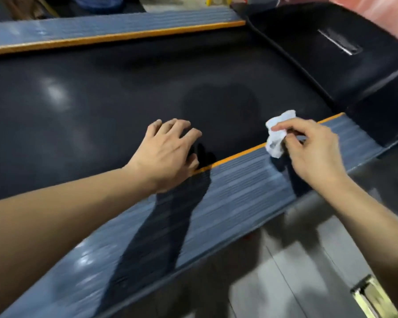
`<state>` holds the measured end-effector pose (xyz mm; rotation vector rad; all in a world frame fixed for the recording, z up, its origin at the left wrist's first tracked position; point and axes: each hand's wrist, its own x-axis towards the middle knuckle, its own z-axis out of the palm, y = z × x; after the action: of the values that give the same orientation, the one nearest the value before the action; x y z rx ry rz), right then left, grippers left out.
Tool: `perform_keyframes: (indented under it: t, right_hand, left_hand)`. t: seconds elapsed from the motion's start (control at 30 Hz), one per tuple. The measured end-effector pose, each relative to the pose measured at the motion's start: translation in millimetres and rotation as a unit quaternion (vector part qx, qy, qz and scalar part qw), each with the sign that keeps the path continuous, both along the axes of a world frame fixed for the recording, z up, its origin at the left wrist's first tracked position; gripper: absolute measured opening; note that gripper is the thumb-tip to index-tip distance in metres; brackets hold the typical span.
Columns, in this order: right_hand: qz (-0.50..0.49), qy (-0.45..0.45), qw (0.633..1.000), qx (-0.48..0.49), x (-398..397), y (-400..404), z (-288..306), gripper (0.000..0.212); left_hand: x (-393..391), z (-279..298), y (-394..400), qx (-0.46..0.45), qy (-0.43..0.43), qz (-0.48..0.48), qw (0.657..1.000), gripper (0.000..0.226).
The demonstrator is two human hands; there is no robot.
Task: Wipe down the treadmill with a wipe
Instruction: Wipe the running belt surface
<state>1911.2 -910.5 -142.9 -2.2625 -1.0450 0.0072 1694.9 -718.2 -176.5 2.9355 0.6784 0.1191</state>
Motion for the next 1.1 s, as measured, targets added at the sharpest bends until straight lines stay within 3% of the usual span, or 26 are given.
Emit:
perform_keyframes:
  t: [0.17,0.4,0.77,0.97,1.1]
  right_hand:
    - [0.055,0.034,0.998,-0.025,65.9,85.7,-3.5,0.043]
    - [0.06,0.028,0.995,-0.076,143.2,127.7,4.2,0.037]
    - [0.039,0.021,0.996,0.072,250.5,139.7,-38.2,0.029]
    - [0.036,0.034,0.995,0.085,292.1,170.1,-53.5,0.029]
    - [0.027,0.016,0.996,0.079,308.3,189.9,-58.2,0.031]
  left_hand:
    - [65.1,-8.0,48.4,0.023,0.004,-0.005,1.0,0.069]
    - [137.8,-18.9,103.3,-0.005,0.008,0.011,1.0,0.062]
    - [296.9,-46.5,163.9,0.027,0.004,0.023,0.999,0.053]
    - [343.4,-43.0,222.6,0.013,-0.032,0.057,0.998,0.069]
    - [348.8,-50.6,255.7,0.012,0.023,0.06,0.998,0.077]
